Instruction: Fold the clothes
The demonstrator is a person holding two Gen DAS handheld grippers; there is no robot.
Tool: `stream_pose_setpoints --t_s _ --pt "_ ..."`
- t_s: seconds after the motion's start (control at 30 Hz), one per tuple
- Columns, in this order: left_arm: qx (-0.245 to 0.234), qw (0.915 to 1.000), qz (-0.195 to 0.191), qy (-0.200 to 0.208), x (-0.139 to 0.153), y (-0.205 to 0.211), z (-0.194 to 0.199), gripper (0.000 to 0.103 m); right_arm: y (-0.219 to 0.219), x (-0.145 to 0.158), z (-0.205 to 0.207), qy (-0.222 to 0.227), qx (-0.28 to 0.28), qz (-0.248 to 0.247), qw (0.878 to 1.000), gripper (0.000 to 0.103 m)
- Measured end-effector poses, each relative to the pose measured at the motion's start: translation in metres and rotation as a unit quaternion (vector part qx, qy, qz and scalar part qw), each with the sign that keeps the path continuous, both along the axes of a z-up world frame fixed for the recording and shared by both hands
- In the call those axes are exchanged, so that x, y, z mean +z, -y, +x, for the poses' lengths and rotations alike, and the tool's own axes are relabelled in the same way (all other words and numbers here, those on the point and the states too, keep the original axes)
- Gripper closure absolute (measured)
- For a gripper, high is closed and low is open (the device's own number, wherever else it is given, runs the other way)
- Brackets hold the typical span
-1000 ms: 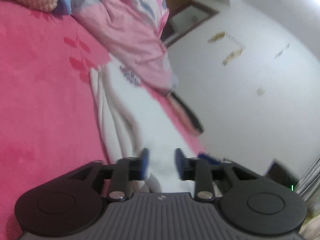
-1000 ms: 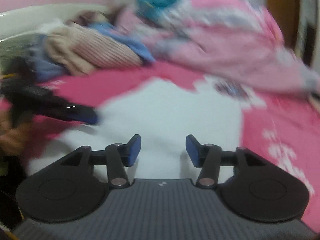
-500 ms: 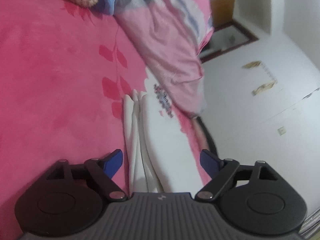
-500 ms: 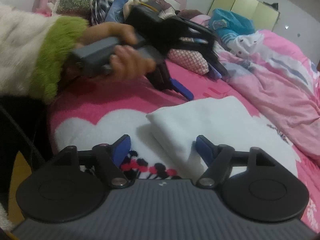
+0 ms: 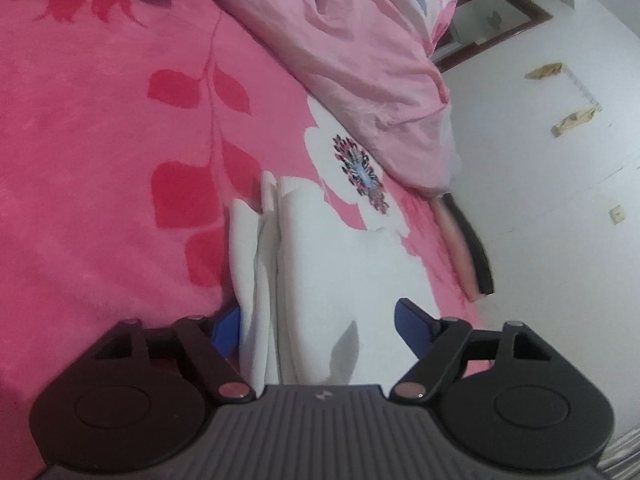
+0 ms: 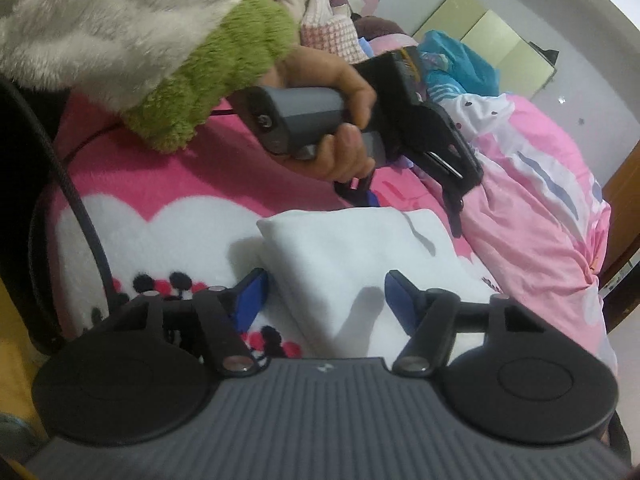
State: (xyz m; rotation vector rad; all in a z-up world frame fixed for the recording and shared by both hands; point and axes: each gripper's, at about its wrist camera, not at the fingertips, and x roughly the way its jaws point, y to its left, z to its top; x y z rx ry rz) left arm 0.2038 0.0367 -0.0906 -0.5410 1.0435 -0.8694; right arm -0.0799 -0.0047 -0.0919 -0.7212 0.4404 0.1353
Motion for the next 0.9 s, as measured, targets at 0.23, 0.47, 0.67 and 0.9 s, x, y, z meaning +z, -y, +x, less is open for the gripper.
stream_pose_setpoints --t_s 0.23,0.47,0.67,0.9 --pt "-0.010 0.9983 0.045 0.036 0.001 0.017 -0.002 0.059 -0.010 -0.006 0.011 0.011 -0.003 -0.023 1.000 0.050" --pt "0.005 0.9978 0.061 0.028 0.006 0.022 -0.004 0.079 0.000 0.002 0.016 0.037 -0.028 0.020 0.999 0.085" --pt "0.029 0.9952 0.093 -0.008 0.042 0.044 -0.005 0.081 0.028 0.032 0.002 0.090 -0.057 0.106 0.989 0.086" --pt "0.017 0.9872 0.154 0.037 0.114 0.129 -0.037 0.081 0.098 0.072 -0.041 0.165 -0.120 0.223 0.953 0.086"
